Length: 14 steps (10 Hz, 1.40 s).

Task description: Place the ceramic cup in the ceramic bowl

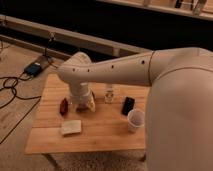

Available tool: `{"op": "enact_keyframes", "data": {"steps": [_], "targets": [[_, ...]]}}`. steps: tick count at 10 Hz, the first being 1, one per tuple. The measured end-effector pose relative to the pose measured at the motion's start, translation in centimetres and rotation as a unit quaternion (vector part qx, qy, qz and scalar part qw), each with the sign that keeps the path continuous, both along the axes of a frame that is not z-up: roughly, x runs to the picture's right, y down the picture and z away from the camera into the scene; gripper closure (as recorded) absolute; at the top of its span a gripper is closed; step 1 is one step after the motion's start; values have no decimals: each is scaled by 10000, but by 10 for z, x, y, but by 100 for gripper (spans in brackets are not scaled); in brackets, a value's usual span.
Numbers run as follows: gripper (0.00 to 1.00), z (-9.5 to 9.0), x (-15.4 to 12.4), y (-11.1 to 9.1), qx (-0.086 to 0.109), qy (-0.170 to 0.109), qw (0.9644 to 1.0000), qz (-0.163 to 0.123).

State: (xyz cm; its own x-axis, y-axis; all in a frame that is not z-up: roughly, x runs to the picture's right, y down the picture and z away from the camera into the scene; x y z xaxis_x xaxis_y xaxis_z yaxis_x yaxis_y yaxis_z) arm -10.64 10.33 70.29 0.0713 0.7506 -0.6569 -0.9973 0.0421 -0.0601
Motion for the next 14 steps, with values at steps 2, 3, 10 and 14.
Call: {"op": "enact_keyframes", "data": {"steps": [2,3,10,14], "targets": [[35,10,27,-3,12,220,9997,94],[35,15,48,-4,18,375,9991,191],[35,22,163,9,119,1383,9837,1144],[35,35,196,25,167,1579,9769,1431]]}}
